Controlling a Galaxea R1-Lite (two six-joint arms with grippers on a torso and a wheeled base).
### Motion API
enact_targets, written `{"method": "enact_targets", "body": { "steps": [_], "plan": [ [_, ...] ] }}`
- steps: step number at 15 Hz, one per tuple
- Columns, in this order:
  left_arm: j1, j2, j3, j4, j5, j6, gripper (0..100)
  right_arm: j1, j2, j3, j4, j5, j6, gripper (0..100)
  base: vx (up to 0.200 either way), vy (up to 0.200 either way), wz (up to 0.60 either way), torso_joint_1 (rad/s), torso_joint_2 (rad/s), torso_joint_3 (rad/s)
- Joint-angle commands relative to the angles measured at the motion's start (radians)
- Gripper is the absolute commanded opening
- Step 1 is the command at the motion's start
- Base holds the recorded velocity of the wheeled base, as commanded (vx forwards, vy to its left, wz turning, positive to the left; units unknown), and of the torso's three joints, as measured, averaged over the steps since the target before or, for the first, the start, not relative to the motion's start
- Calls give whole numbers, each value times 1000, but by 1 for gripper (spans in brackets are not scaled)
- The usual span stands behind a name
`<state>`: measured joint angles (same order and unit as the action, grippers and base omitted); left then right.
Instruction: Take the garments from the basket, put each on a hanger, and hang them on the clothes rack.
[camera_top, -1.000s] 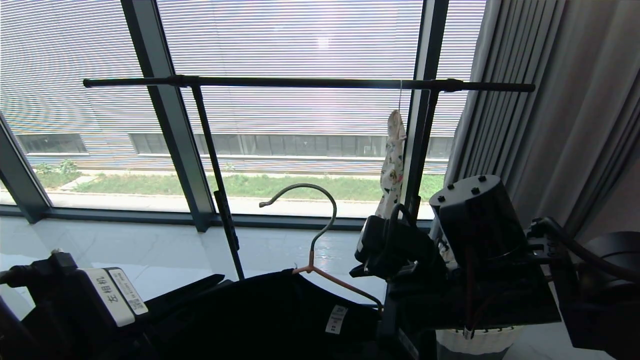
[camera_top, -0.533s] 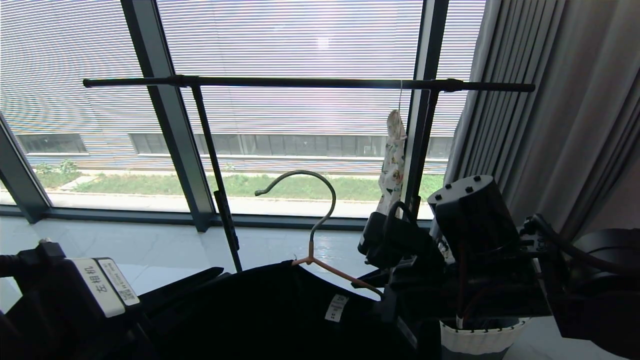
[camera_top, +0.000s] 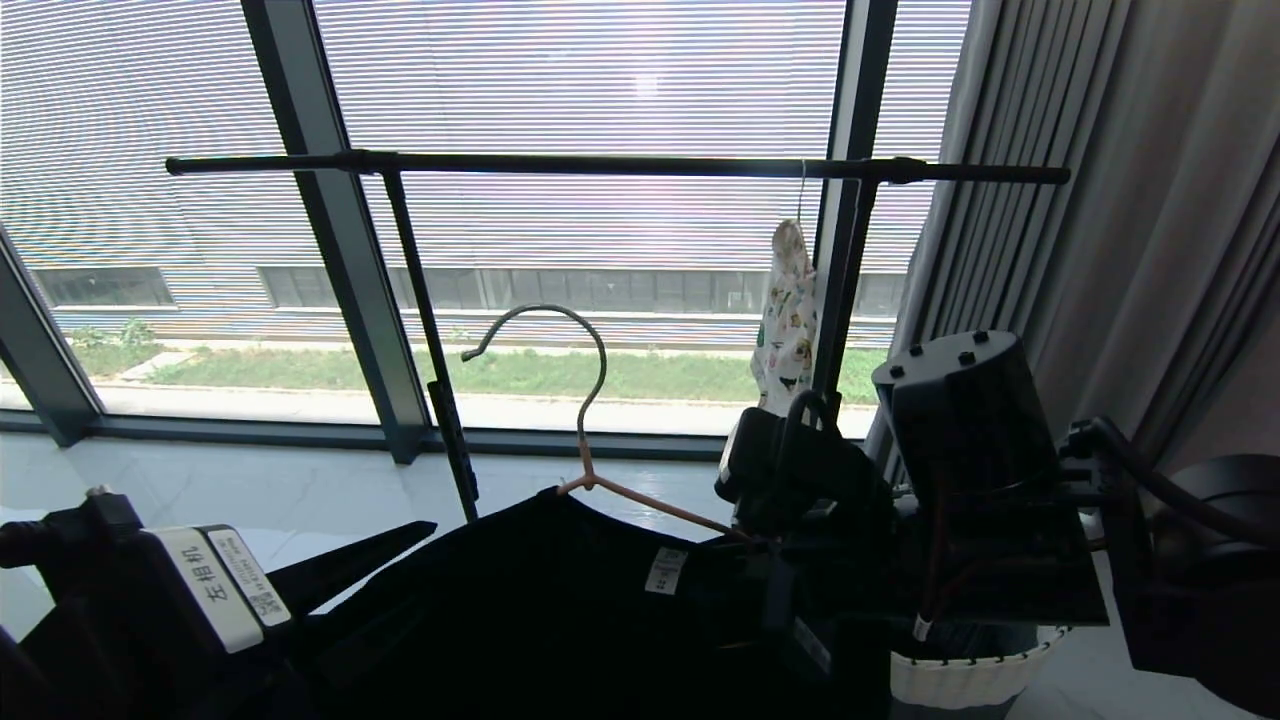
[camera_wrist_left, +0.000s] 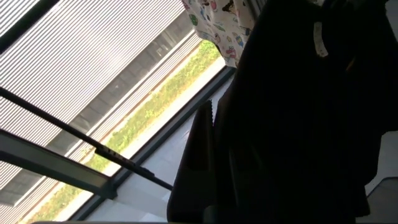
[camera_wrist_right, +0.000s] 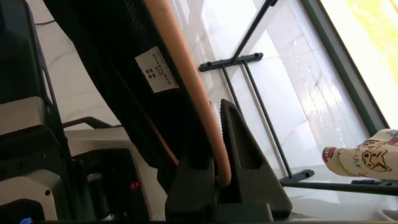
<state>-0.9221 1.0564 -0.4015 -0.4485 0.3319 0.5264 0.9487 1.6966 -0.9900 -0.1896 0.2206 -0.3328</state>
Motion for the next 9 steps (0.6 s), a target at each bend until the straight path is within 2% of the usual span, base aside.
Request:
{"method": "enact_targets", "body": {
  "steps": [1, 3, 5, 7, 9],
  "plan": [
    [5, 5, 0, -1, 1, 1, 100, -2, -18, 4, -36, 2, -60, 0, 0, 0, 0, 0, 0, 0],
    [14, 7, 3, -1, 1, 0, 100, -2, -31, 27, -106, 2, -146, 0, 0, 0, 0, 0, 0, 0],
    [20, 10, 6, 1, 2, -3, 100, -10, -32, 44, -163, 0, -193, 0, 0, 0, 0, 0, 0, 0],
    [62, 14, 6, 1, 2, -5, 100, -34, -32, 73, -248, 0, -247, 0, 0, 0, 0, 0, 0, 0],
    [161, -12, 44, -1, 2, -19, 100, -84, -46, 117, -311, 3, -272, 0, 0, 0, 0, 0, 0, 0]
  ]
}}
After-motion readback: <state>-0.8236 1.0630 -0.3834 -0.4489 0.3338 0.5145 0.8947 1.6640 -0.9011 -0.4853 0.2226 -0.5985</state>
